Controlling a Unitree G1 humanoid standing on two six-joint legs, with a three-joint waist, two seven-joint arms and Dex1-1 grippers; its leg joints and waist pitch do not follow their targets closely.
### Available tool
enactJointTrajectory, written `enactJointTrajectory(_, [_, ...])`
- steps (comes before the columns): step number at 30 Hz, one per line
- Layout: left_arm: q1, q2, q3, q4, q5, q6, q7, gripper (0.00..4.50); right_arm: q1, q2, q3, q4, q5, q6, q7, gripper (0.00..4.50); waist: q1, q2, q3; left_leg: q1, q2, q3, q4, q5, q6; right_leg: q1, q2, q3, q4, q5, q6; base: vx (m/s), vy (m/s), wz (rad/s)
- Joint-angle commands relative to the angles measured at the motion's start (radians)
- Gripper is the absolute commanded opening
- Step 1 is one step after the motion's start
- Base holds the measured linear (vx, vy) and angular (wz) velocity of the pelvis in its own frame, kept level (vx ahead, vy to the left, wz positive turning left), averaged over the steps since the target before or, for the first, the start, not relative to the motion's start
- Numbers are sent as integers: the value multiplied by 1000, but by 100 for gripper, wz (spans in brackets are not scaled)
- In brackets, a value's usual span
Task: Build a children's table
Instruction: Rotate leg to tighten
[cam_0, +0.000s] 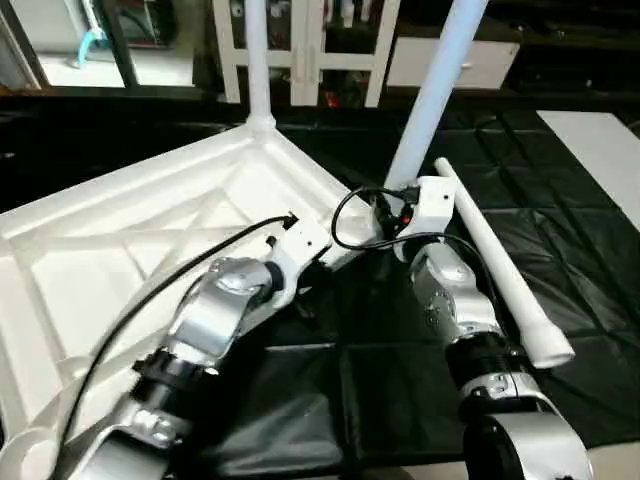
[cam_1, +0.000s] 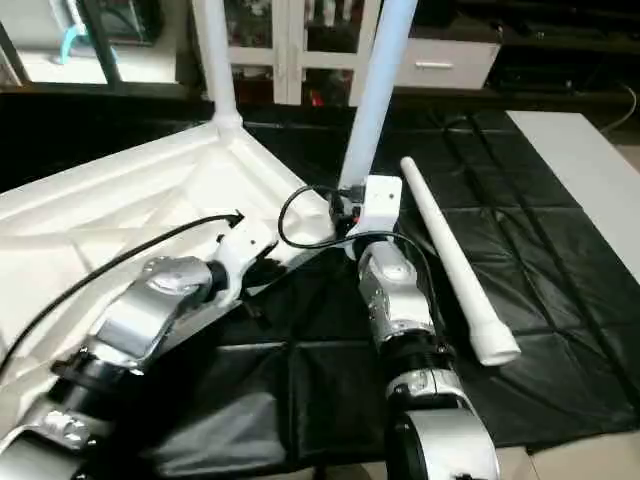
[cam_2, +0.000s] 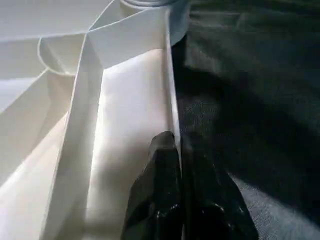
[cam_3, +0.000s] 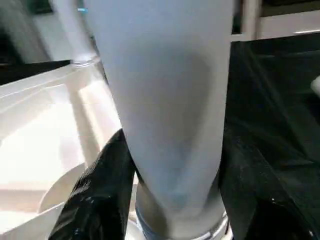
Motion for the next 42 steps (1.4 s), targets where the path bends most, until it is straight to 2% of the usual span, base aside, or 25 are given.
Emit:
enactJointTrajectory(1, [46, 20, -59, 3, -11, -44, -76, 0, 40, 14, 32, 47, 60, 45, 166, 254, 2, 16, -40, 6, 63, -37, -78, -314, 25, 25, -79, 54, -87, -250, -201, 0, 0, 0])
enactJointTrajectory(2, [72, 61, -62, -17, -18, -78, -117, 0, 46, -28, 50, 23, 55, 31, 249, 254, 3, 16, -42, 3, 62, -36, -76, -288, 38, 30, -80, 54, -84, -213, -218, 0, 0, 0])
enactJointTrajectory(3, [91, 91, -63, -32, -25, -104, -149, 0, 54, -61, 74, 4, 47, 20, 319, 272, 3, 15, -41, 4, 64, -34, -75, -267, 53, 30, -81, 54, -82, -191, -234, 0, 0, 0])
enactJointTrajectory(4, [91, 91, -63, -33, -25, -105, -150, 0, 54, -61, 74, 4, 47, 20, 320, 272, 5, 14, -43, 2, 62, -34, -73, -252, 59, 34, -79, 52, -80, -177, -239, 0, 0, 0])
enactJointTrajectory(5, [146, 172, -61, -73, -32, -190, -222, 0, 92, -164, 156, -69, 42, 35, 553, 290, 9, 18, -44, 0, 63, -34, -70, -226, 77, 38, -80, 51, -77, -147, -250, 0, 0, 0])
enactJointTrajectory(6, [149, 177, -61, -76, -32, -193, -226, 0, 94, -170, 158, -74, 45, 39, 565, 290, 12, 18, -45, 0, 64, -35, -69, -214, 86, 42, -79, 51, -75, -129, -250, 0, 0, 0])
enactJointTrajectory(7, [168, 204, -57, -88, -33, -211, -246, 0, 106, -203, 169, -100, 60, 59, 636, 295, 8, 18, -44, 0, 66, -32, -69, -201, 96, 40, -79, 51, -71, -110, -259, 0, 0, 0])
enactJointTrajectory(8, [196, 244, -48, -109, -48, -230, -280, 0, 121, -252, 169, -131, 84, 80, 738, 303, 14, 20, -46, 5, 67, -30, -67, -167, 123, 43, -77, 50, -68, -60, -278, 0, 0, 0])
enactJointTrajectory(9, [196, 244, -48, -109, -48, -230, -280, 0, 121, -252, 169, -131, 84, 80, 738, 313, 14, 20, -45, 6, 68, -28, -67, -155, 131, 40, -78, 50, -65, -46, -285, 0, 0, 0])
enactJointTrajectory(10, [217, 272, -35, -131, -69, -234, -310, 0, 129, -292, 170, -145, 90, 77, 807, 331, 15, 19, -47, 8, 69, -27, -66, -137, 138, 40, -77, 49, -61, -29, -301, 0, 0, 0])
enactJointTrajectory(12, [233, 294, -24, -149, -83, -237, -328, 0, 131, -323, 171, -139, 66, 25, 835, 334, 20, 19, -47, 10, 68, -24, -63, -113, 147, 39, -78, 50, -58, -8, -313, 0, 0, 0])
enactJointTrajectory(13, [236, 301, -20, -148, -85, -235, -328, 0, 132, -334, 168, -146, 76, 43, 863, 347, 23, 20, -46, 11, 69, -23, -63, -105, 149, 39, -79, 50, -58, -9, -317, 0, 0, 0])
enactJointTrajectory(16, [239, 310, -13, -140, -86, -245, -321, 0, 133, -352, 166, -159, 114, 62, 915, 347, 29, 18, -47, 13, 69, -23, -62, -102, 151, 40, -79, 50, -58, -18, -317, 0, 0, 0])
enactJointTrajectory(20, [241, 313, -10, -149, -98, -254, -328, 0, 130, -347, 160, -161, 135, 71, 957, 347, 34, 19, -50, 15, 69, -22, -60, -98, 144, 41, -78, 51, -55, -21, -318, 0, 0, 0])
enactJointTrajectory(22, [239, 313, -10, -148, -101, -253, -330, 0, 126, -335, 157, -154, 138, 76, 957, 309, 35, 19, -49, 15, 68, -22, -59, -100, 139, 40, -78, 51, -55, -29, -317, 0, 0, 0])
enactJointTrajectory(25, [238, 313, -10, -147, -101, -253, -330, 0, 126, -331, 156, -152, 137, 76, 957, 304, 36, 19, -51, 15, 67, -23, -59, -99, 134, 41, -78, 51, -54, -32, -316, 0, 0, 0])
enactJointTrajectory(28, [234, 315, -10, -142, -105, -253, -328, 0, 130, -321, 156, -153, 142, 82, 949, 267, 38, 21, -52, 16, 67, -23, -57, -85, 137, 42, -77, 50, -51, -10, -318, 0, 0, 0])
enactJointTrajectory(31, [231, 315, -9, -138, -106, -251, -326, 0, 135, -321, 159, -156, 139, 85, 945, 257, 42, 22, -53, 16, 66, -22, -55, -69, 142, 42, -76, 49, -48, 16, -322, 0, 0, 0])
enactJointTrajectory(32, [230, 315, -9, -138, -106, -250, -326, 0, 137, -320, 158, -154, 133, 84, 934, 236, 44, 21, -53, 15, 66, -22, -55, -65, 144, 43, -76, 49, -47, 23, -322, 0, 0, 0])
enactJointTrajectory(34, [227, 307, -8, -141, -105, -241, -320, 0, 137, -315, 160, -142, 110, 74, 889, 226, 45, 22, -53, 15, 66, -21, -54, -64, 145, 43, -76, 50, -46, 24, -322, 0, 0, 0])
enactJointTrajectory(36, [215, 284, -11, -142, -105, -220, -303, 0, 132, -301, 167, -105, 43, 53, 765, 219, 45, 19, -48, 15, 65, -21, -55, -86, 130, 40, -78, 51, -51, -16, -316, 0, 0, 0])
enactJointTrajectory(38, [181, 231, -23, -112, -85, -179, -246, 0, 128, -262, 173, -51, -25, 60, 582, 214, 41, 18, -39, 17, 63, -22, -59, -160, 85, 34, -78, 53, -65, -150, -292, 0, 0, 0])
enactJointTrajectory(40, [172, 218, -27, -101, -78, -169, -229, 0, 128, -251, 173, -41, -37, 60, 542, 209, 38, 17, -37, 22, 61, -25, -62, -219, 41, 29, -78, 54, -75, -267, -264, 0, 0, 0])
enactJointTrajectory(41, [149, 186, -36, -74, -55, -137, -183, 0, 124, -221, 165, -21, -49, 79, 451, 204, 35, 17, -36, 22, 61, -27, -63, -247, 25, 28, -79, 55, -77, -313, -246, 0, 0, 0])
enactJointTrajectory(42, [143, 176, -36, -67, -51, -127, -176, 0, 123, -217, 164, -18, -50, 80, 438, 204, 34, 18, -33, 24, 60, -28, -64, -264, 20, 24, -78, 55, -81, -338, -238, 0, 0, 0])
